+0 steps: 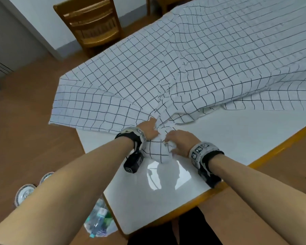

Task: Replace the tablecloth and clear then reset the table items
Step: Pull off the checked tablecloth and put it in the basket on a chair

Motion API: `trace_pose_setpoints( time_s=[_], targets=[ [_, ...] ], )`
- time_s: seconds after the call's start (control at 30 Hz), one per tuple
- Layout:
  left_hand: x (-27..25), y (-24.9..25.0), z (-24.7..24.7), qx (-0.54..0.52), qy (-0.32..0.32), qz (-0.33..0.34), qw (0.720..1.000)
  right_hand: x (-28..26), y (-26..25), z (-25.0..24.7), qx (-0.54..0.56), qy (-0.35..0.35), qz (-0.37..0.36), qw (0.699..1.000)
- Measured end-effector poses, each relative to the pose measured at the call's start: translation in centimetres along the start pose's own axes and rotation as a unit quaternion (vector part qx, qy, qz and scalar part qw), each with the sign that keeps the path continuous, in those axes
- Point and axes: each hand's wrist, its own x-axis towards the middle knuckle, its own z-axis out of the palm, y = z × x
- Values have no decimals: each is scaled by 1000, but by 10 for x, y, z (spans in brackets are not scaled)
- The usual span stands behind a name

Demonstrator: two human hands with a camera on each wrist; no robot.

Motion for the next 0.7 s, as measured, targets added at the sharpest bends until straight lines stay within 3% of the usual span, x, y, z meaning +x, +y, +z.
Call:
trace_pose_setpoints(
  time_s=[0.1,0.2,0.3,0.4,0.5,0.6,0.63,0.7],
  targets=[
    [-24,0,6,-19,-28,4,999,13,2,-28,39,64,48,996],
    [-44,1,3,-111,-45,18,993,23,8,-49,40,97,107,989],
    [-63,2,-6,-216,31,57,974,32,11,-61,52,118,163,978],
    [-71,3,-7,-124,115,96,981,44,10,-66,74,126,188,971],
    [-52,-1,0,-22,147,103,984,47,9,-65,125,146,183,964],
    [-27,-7,-1,-44,150,28,987,36,9,-58,208,252,124,937],
    [-19,-10,-3,-56,142,-8,988,33,11,-55,206,268,84,937],
    [-1,-13,-8,-56,119,-57,990,26,16,-43,138,218,18,966]
  ],
)
